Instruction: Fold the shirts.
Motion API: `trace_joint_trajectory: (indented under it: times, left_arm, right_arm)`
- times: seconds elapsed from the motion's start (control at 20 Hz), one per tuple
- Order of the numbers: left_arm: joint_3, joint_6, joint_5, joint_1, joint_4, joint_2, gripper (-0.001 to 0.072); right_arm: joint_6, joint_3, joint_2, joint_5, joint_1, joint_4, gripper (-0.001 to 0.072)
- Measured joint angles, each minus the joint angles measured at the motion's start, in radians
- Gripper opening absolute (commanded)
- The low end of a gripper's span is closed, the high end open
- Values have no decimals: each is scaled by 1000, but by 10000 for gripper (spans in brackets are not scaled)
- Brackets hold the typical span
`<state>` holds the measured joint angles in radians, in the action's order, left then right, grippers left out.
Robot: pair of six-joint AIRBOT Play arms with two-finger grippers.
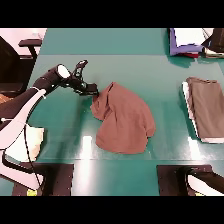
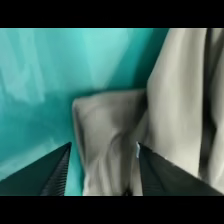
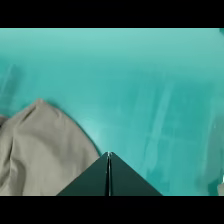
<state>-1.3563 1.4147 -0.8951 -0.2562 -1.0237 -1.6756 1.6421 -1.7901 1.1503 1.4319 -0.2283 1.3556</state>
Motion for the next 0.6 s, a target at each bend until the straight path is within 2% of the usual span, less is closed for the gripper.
trace_joint_trajectory:
  times: [0.05, 0.1, 0.15, 0.35, 0.4, 0.45, 0.5, 0.6]
  left_arm:
    - [1, -2, 18, -2, 5, -3, 306]
    - [2, -3, 33, -5, 5, -6, 99]
    - [2, -4, 41, -5, 6, -8, 24]
    - [-17, -7, 48, 2, 5, -11, 23]
    - [-34, -7, 34, 10, 1, -10, 23]
    - [-54, -8, 16, 18, -7, -5, 23]
    - [-76, -8, -2, 27, -15, 4, 23]
    - [-119, -9, -34, 46, -45, 27, 23]
  right_arm:
    - [0, 35, -8, -2, 0, 0, 21]
    - [0, 76, -19, -2, 6, 0, 20]
    - [0, 122, -33, -3, 15, 0, 21]
    - [5, 364, -110, -7, 77, -2, 22]
    - [5, 430, -127, -5, 95, -1, 62]
    - [6, 506, -146, -2, 113, -2, 283]
    - [6, 579, -160, 0, 129, -4, 457]
    - [6, 734, -179, -10, 151, -38, 453]
